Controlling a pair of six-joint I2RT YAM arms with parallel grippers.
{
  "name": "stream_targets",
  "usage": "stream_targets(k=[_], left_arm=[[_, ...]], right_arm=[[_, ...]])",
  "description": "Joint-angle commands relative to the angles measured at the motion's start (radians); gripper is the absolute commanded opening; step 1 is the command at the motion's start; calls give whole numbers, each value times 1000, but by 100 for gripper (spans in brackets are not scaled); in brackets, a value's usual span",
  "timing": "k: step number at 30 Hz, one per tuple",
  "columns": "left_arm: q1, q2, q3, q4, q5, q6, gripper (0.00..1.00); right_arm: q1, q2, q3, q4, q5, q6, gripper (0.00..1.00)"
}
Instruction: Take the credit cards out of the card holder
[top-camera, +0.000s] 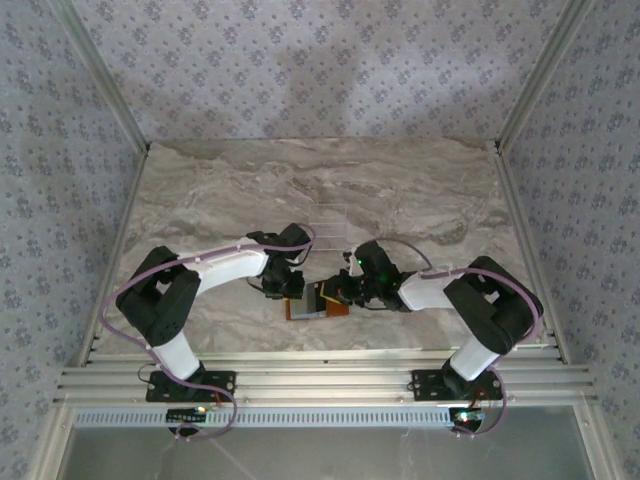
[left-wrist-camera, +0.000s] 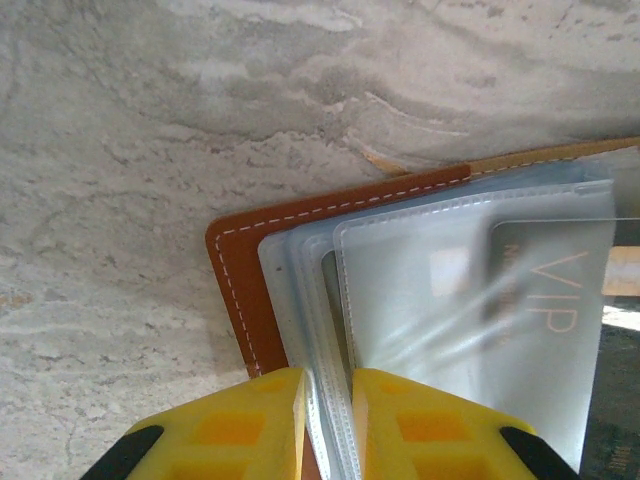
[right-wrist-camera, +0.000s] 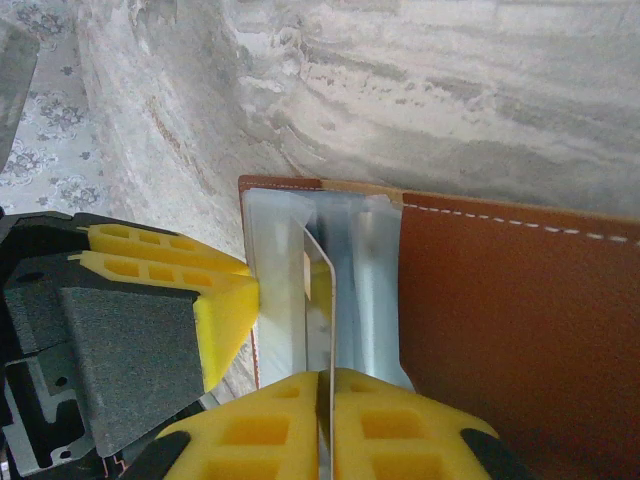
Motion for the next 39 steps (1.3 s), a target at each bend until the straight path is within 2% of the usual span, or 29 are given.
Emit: stream_targets(k=[1,6,14,18,23,27,33,36,39], left_arm=[[-7,66,-47,-80,-76,19,20],[-6,44,-54,-74,-80,22,21],[-6,-20,-71,-47,-100,13,22],[-7,-37,-59,-56,-114,27,24],[-6,-71,-47,-39,-116,37,35],[-7,-113,-35,-32,-132,49,38],[9,-215,-65,-30,-165,51,41],[44,-278,-111,-22,-155,55,46],[109,-322,-181,30,-90,55,46]], right_arm=[[0,-10,11,-40,16,-19,9],[-25,-96,4,-192,72,-92,7],[-61,-252,52,-388,77,-286,8],[-70,-330,146,-594,135,-493,5],[-119,-378,256,-783,159,-759,4],[-151,-355,369,-899,182,-997,4],[-181,-218,593,-1100,227,-1351,3],[-179,-152,692,-1126,277,-1513,4],[-165,-67,805,-1209,321,-1709,0]])
